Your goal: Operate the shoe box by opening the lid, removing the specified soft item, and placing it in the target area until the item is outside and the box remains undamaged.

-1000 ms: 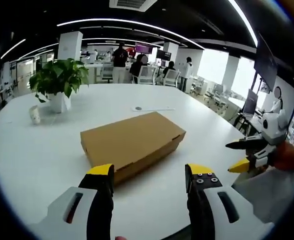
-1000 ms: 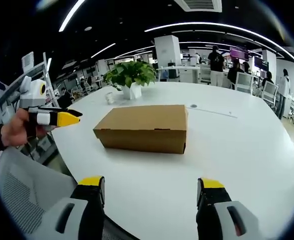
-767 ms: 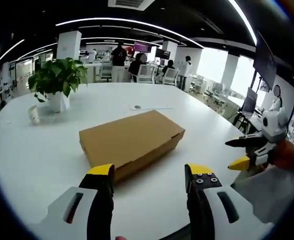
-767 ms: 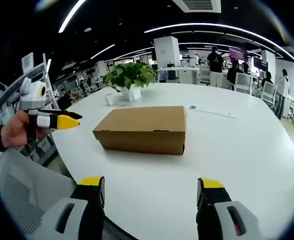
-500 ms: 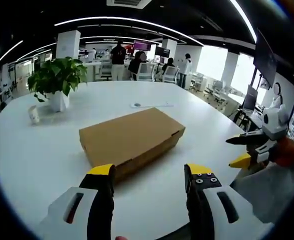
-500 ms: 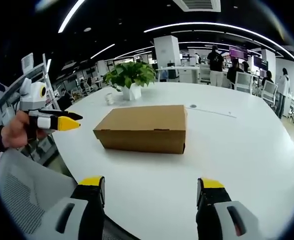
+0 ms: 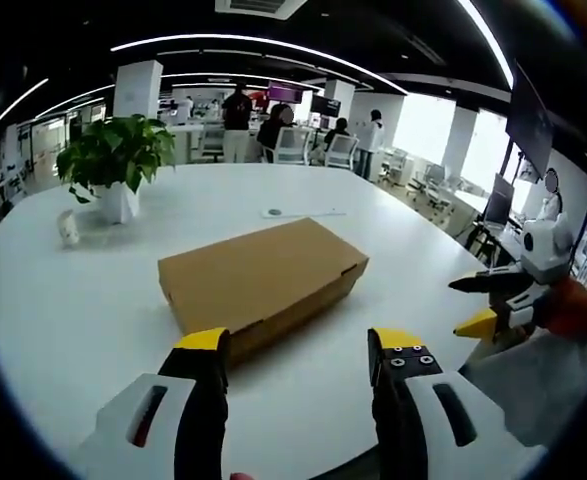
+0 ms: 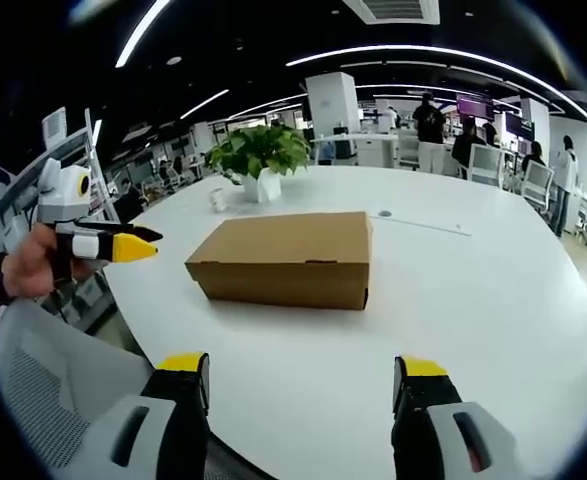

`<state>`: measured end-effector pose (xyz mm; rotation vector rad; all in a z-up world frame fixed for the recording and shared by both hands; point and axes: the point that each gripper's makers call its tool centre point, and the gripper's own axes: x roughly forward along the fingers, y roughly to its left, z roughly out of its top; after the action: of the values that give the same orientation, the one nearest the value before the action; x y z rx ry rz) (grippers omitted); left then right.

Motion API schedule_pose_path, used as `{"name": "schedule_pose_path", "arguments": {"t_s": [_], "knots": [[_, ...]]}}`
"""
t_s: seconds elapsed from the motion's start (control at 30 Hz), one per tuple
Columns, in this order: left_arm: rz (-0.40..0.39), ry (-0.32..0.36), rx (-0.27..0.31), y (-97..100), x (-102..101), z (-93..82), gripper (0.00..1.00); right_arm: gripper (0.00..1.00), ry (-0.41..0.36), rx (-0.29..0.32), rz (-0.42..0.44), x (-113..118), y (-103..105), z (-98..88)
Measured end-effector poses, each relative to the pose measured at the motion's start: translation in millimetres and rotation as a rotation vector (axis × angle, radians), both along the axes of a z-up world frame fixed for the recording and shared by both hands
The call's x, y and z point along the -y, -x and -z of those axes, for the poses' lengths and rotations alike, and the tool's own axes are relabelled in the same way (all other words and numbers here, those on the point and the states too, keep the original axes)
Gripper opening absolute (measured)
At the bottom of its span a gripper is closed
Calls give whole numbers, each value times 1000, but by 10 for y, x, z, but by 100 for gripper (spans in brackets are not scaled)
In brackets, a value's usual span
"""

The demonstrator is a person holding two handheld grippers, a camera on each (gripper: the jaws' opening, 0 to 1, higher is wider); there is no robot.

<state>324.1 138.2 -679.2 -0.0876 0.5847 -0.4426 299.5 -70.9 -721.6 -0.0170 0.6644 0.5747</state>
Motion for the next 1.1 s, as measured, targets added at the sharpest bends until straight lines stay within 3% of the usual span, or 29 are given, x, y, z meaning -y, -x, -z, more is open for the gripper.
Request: {"name": "schedule_pose_path", "arguments": {"t_s": [0.83,1.1], "knots": [[9,22,-37,-5,10,12,58,73,5,-44,-27,-45,-39,119],[15,-4,-47,-134,-138,55,58,73,-6,-55,-45,-113,-239,181]]}}
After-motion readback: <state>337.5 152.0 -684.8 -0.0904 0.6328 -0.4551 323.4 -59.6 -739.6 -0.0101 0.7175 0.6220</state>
